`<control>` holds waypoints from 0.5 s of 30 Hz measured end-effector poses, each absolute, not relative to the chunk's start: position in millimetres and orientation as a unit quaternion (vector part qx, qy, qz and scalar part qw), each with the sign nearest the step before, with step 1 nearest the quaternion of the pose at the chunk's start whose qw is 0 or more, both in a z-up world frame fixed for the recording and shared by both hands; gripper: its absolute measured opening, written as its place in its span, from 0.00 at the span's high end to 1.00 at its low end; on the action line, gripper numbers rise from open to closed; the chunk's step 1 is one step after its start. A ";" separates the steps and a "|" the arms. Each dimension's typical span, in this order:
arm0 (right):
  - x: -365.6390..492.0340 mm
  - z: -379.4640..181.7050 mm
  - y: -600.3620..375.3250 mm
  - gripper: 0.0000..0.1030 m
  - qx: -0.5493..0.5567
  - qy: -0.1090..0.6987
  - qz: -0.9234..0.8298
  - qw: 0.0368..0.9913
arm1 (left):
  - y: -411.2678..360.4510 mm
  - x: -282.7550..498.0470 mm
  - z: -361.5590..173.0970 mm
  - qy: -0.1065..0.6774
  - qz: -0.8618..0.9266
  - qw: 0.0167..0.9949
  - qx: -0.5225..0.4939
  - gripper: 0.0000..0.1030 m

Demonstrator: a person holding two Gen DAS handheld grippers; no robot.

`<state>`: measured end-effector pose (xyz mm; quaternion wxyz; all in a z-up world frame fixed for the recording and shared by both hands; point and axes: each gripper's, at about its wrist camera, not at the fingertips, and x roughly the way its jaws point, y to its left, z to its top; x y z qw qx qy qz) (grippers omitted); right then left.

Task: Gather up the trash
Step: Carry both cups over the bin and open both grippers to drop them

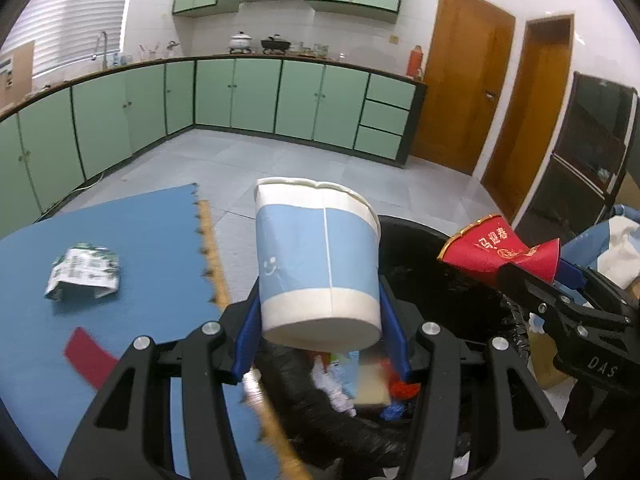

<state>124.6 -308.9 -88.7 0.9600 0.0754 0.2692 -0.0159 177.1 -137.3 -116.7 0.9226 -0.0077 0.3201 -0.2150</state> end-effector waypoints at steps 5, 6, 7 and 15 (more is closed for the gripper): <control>124.9 -109.2 -334.6 0.24 0.082 0.283 -0.032 0.955 | -167.9 188.8 -131.5 0.331 -0.225 0.917 0.002 0.51; 125.8 -112.6 -338.0 0.24 0.083 0.286 -0.034 0.954 | -172.5 190.7 -134.1 0.333 -0.226 0.916 0.004 0.51; 127.1 -116.5 -341.6 0.24 0.085 0.289 -0.037 0.953 | -178.7 193.6 -138.5 0.336 -0.227 0.914 0.007 0.51; 136.5 -139.6 -357.5 0.22 0.086 0.309 -0.047 0.946 | -201.4 209.5 -157.5 0.360 -0.234 0.903 0.023 0.43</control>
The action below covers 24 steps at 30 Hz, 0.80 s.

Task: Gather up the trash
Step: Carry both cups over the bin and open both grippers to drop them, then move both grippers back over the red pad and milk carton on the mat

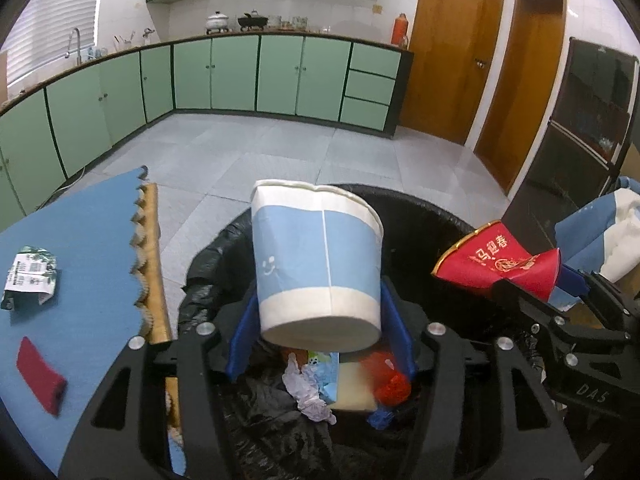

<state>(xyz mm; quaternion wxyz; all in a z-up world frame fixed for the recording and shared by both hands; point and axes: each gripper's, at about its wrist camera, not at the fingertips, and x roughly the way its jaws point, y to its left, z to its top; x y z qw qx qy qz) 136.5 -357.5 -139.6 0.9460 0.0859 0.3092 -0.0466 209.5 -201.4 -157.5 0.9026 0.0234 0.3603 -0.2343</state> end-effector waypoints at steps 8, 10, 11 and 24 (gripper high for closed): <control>132.3 -146.1 -368.9 0.08 0.090 0.315 -0.075 0.942 | -197.2 209.7 -153.9 0.365 -0.236 0.900 0.026 0.25; 127.8 -143.1 -368.9 0.07 0.098 0.311 -0.080 0.942 | -189.7 207.3 -149.3 0.364 -0.234 0.901 0.019 0.23; 126.1 -141.4 -367.8 0.07 0.099 0.309 -0.080 0.942 | -183.5 205.3 -146.5 0.362 -0.233 0.903 0.016 0.23; 122.5 -100.2 -292.9 0.06 0.085 0.274 -0.013 0.958 | -65.8 165.2 -107.5 0.319 -0.157 0.935 -0.007 0.21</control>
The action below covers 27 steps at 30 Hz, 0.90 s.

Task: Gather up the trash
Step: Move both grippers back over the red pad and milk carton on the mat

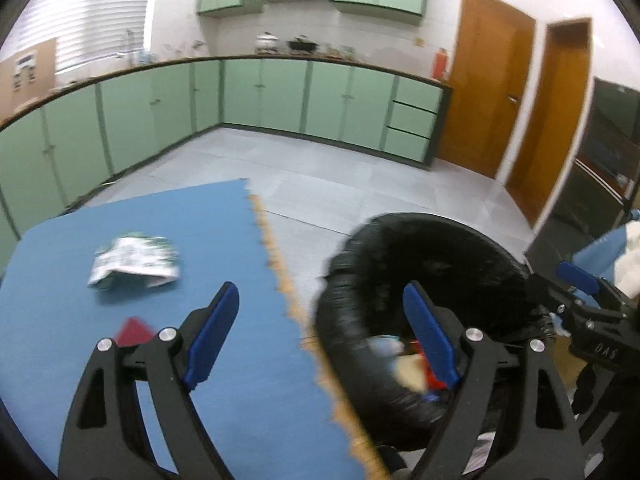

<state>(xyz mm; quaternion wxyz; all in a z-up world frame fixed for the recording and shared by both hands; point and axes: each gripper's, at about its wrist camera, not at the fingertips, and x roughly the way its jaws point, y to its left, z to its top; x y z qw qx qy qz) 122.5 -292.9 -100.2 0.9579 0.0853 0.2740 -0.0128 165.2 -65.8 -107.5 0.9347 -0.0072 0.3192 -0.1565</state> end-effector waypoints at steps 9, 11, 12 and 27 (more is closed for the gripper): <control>148.4 -94.7 -191.0 0.06 0.074 0.276 0.074 0.955 | 47.9 149.9 -103.2 0.310 -0.050 0.949 -0.005 0.21; 154.4 -96.6 -168.5 0.06 0.071 0.281 0.092 0.953 | 71.5 147.5 -104.8 0.311 -0.032 0.950 -0.012 0.21; 158.2 -98.4 -155.6 0.06 0.069 0.285 0.104 0.950 | 80.0 146.1 -105.2 0.311 -0.026 0.950 -0.015 0.21; 199.1 -151.7 -34.4 0.07 0.005 0.344 0.186 0.921 | 155.2 143.7 -135.1 0.336 0.034 0.941 -0.033 0.21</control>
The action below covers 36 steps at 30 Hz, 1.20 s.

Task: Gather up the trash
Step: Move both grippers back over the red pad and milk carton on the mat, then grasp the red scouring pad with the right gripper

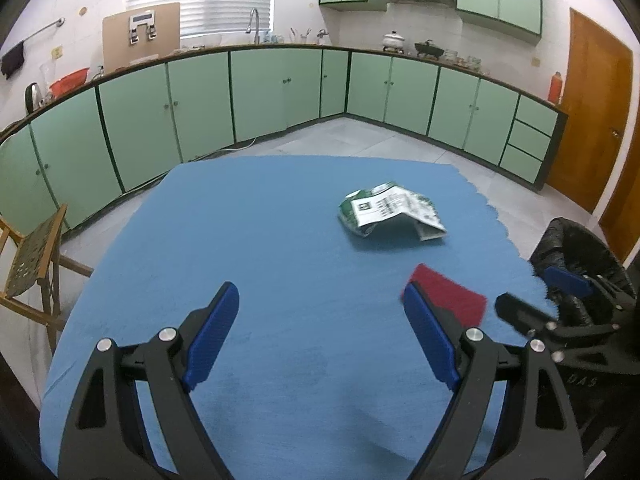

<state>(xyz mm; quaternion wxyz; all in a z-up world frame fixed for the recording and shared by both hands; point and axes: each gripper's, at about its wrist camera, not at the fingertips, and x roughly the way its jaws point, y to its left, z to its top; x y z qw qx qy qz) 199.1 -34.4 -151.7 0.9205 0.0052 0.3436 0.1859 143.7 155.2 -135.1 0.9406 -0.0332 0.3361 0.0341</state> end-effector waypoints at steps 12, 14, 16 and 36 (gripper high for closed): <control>224.3 -175.1 -18.4 0.14 -0.029 0.385 0.206 0.899 | 167.9 157.5 -155.2 0.357 0.041 0.932 -0.046 0.21; 226.6 -178.3 -16.5 0.17 -0.033 0.392 0.208 0.895 | 170.8 158.9 -156.6 0.359 0.041 0.931 -0.047 0.21; 229.8 -182.6 -13.0 0.21 -0.037 0.402 0.214 0.889 | 172.5 161.4 -158.4 0.362 0.041 0.930 -0.049 0.21; 229.7 -169.9 -27.5 0.45 -0.009 0.393 0.205 0.896 | 158.7 174.2 -157.0 0.368 0.032 0.928 -0.049 0.21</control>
